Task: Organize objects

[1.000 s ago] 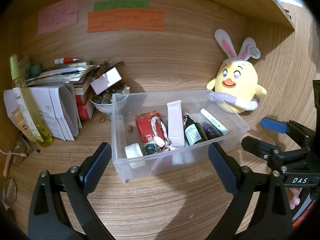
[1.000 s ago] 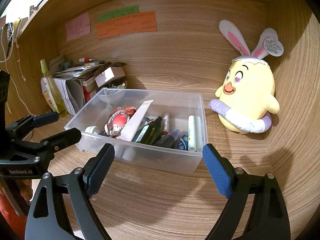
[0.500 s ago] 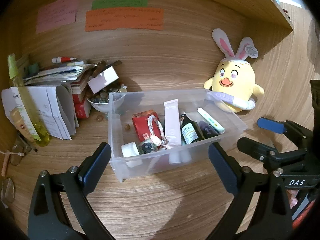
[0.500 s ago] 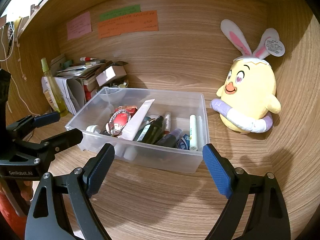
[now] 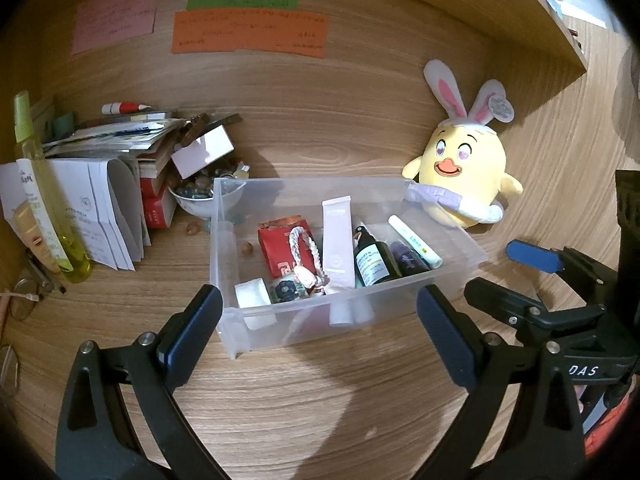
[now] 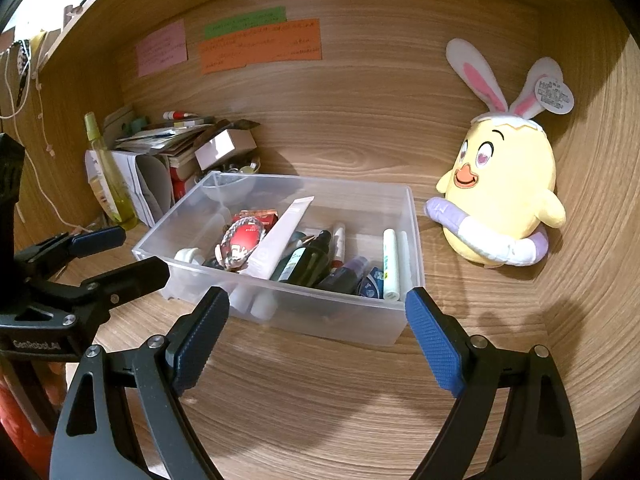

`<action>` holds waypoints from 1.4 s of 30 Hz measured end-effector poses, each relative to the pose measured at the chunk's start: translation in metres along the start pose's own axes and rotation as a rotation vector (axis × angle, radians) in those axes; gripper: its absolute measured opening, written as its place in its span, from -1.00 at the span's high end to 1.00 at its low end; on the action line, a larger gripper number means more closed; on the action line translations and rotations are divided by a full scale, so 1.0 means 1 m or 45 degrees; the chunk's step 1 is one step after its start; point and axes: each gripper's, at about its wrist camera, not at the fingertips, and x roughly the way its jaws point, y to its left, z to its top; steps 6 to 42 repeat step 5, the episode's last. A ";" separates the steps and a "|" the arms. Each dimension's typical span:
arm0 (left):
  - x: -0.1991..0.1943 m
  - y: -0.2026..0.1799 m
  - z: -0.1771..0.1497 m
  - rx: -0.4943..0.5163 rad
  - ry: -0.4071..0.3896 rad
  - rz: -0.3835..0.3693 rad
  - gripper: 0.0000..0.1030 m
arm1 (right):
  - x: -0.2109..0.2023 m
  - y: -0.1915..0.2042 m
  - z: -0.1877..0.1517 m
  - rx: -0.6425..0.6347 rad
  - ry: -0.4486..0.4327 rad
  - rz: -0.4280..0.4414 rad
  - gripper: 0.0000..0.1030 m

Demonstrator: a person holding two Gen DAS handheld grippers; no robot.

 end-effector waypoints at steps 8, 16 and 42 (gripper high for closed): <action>-0.002 0.000 -0.001 0.000 -0.006 0.009 -0.92 | 0.000 -0.001 0.000 0.003 -0.002 0.004 -0.72; -0.002 0.000 -0.001 0.000 -0.006 0.009 -0.92 | 0.000 -0.001 0.000 0.003 -0.002 0.004 -0.72; -0.002 0.000 -0.001 0.000 -0.006 0.009 -0.92 | 0.000 -0.001 0.000 0.003 -0.002 0.004 -0.72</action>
